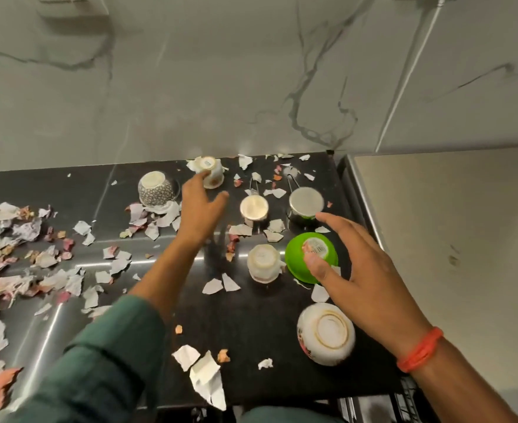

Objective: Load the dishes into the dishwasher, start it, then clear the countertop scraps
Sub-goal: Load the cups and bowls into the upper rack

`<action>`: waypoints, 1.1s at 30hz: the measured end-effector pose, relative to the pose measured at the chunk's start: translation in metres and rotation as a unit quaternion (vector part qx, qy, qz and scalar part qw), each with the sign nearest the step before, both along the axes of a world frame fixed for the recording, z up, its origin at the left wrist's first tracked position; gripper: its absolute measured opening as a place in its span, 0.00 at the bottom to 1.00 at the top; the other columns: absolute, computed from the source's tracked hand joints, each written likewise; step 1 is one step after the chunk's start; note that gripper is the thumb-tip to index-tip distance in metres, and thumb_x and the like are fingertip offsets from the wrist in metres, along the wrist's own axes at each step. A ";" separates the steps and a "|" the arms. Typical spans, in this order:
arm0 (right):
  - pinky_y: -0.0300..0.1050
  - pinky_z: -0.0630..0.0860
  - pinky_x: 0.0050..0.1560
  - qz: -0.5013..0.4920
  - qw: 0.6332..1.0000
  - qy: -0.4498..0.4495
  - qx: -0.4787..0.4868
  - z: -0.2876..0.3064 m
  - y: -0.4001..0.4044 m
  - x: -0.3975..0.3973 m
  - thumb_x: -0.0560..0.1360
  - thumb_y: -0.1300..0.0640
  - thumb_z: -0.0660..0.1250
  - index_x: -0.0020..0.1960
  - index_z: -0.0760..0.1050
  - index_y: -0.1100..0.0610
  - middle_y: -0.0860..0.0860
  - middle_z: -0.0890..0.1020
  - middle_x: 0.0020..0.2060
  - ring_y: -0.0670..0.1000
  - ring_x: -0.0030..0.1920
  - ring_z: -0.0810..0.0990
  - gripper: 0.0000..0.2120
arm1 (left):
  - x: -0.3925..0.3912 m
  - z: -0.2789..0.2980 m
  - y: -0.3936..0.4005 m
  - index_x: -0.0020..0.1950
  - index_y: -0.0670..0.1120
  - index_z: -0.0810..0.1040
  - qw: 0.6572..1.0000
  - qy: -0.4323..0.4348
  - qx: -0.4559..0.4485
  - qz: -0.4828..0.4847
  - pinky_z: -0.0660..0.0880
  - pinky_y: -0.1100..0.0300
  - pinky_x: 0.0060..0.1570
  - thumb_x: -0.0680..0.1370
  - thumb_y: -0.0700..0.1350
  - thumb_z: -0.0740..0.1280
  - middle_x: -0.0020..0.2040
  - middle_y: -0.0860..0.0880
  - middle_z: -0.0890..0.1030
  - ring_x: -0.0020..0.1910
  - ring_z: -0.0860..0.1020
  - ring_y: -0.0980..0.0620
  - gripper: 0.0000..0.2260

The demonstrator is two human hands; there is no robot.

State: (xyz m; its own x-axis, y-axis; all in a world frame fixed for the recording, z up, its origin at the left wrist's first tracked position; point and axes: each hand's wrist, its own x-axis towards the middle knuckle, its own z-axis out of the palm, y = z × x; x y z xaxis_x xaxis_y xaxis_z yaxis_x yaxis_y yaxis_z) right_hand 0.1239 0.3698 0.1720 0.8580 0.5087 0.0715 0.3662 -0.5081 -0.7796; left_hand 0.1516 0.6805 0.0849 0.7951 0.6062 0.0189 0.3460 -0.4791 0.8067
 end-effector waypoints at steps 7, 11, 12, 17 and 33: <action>0.53 0.70 0.70 0.012 1.000 0.016 -0.024 -0.015 0.024 0.006 0.76 0.41 0.68 0.72 0.66 0.37 0.35 0.69 0.68 0.41 0.69 0.70 0.26 | 0.079 -0.012 0.058 0.82 0.49 0.57 0.994 0.099 0.054 0.005 0.63 0.45 0.74 0.77 0.51 0.73 0.77 0.38 0.62 0.75 0.64 0.37 0.38; 0.50 0.67 0.72 0.017 0.999 0.013 -0.046 -0.027 0.035 0.008 0.77 0.44 0.70 0.73 0.66 0.39 0.35 0.69 0.68 0.38 0.70 0.67 0.27 | 0.100 -0.028 0.075 0.80 0.50 0.61 0.987 0.148 0.058 -0.019 0.68 0.41 0.73 0.74 0.49 0.75 0.75 0.39 0.67 0.72 0.69 0.36 0.38; 0.48 0.67 0.72 0.025 0.998 0.010 -0.060 -0.031 0.039 0.008 0.77 0.44 0.70 0.73 0.66 0.39 0.35 0.69 0.67 0.39 0.70 0.67 0.27 | 0.101 -0.031 0.078 0.79 0.50 0.62 0.987 0.147 0.060 -0.022 0.70 0.41 0.71 0.74 0.49 0.75 0.74 0.39 0.68 0.71 0.71 0.37 0.37; 0.50 0.65 0.72 0.080 0.978 -0.013 -0.193 -0.058 0.066 0.011 0.75 0.38 0.68 0.76 0.62 0.41 0.42 0.70 0.69 0.49 0.70 0.68 0.32 | 0.089 -0.028 0.085 0.72 0.50 0.71 0.994 0.086 0.071 -0.012 0.75 0.46 0.63 0.73 0.52 0.75 0.65 0.45 0.77 0.63 0.77 0.42 0.30; 0.51 0.75 0.50 0.176 0.905 -0.102 -0.373 -0.097 0.120 0.031 0.74 0.43 0.71 0.74 0.61 0.44 0.52 0.70 0.65 0.59 0.64 0.68 0.33 | -0.099 0.008 -0.018 0.69 0.59 0.74 0.977 -0.103 -0.184 0.012 0.81 0.59 0.56 0.73 0.44 0.79 0.61 0.57 0.75 0.57 0.80 0.55 0.28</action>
State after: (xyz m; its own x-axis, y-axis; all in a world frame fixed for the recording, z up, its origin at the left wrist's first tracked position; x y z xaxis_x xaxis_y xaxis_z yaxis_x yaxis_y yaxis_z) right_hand 0.1553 0.4897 0.0748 0.6415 0.7199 -0.2650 0.7053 -0.6894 -0.1654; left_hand 0.0527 0.6626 0.0934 0.7834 0.6199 -0.0451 0.1651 -0.1377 0.9766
